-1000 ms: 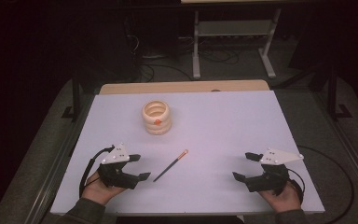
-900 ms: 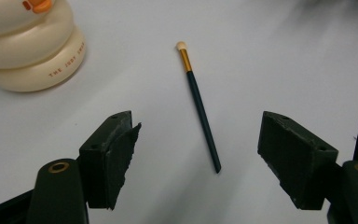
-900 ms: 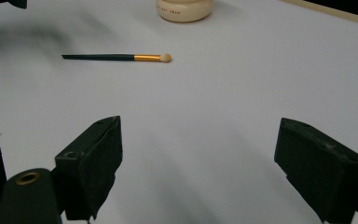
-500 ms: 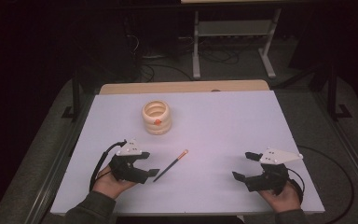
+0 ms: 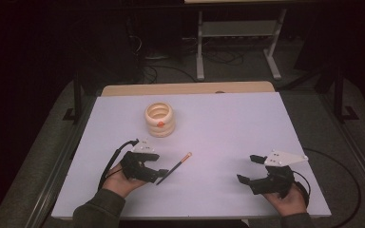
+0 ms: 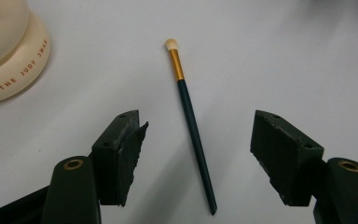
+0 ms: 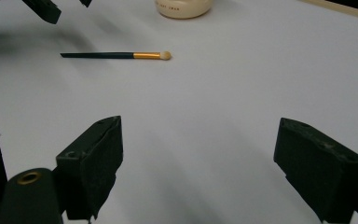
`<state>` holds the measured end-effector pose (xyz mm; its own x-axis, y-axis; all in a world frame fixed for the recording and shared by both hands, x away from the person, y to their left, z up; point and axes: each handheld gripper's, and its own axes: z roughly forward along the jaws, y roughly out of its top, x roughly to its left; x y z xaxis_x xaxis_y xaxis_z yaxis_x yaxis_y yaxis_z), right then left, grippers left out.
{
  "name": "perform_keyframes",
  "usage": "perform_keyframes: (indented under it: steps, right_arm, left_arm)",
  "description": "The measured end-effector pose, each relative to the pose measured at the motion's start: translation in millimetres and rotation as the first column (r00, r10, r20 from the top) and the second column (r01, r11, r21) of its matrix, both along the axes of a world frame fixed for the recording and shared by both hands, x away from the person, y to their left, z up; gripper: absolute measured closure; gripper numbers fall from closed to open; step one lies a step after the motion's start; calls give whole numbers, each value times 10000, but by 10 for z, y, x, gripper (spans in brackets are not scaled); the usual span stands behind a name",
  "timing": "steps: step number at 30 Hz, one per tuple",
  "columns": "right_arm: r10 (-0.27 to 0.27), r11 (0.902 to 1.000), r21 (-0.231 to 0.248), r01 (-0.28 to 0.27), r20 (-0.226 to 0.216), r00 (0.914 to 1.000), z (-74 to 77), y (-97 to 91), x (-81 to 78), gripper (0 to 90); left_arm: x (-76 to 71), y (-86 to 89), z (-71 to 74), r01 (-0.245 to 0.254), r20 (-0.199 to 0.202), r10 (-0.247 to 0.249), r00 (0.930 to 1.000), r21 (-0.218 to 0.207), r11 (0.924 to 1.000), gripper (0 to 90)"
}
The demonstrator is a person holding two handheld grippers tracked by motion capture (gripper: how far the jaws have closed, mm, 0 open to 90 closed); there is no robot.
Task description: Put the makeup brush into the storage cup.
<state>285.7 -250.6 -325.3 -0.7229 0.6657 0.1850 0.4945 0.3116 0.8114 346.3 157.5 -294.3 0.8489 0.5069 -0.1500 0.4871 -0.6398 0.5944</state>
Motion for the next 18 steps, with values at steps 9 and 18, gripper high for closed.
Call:
perform_keyframes:
  steps: [9, 18]
  right_arm:
    - [-17, 10000, -11, 17, -54, 10000, 3, 2, 3, 147]
    - [-32, 10000, -17, 32, -75, 10000, 4, -6, 13, 147]
  left_arm:
    - [61, -124, -72, 78, -385, -66, 9992, 309, 9995, 372]
    - [116, -212, -107, 47, -586, -6, 9983, 695, 9976, 388]
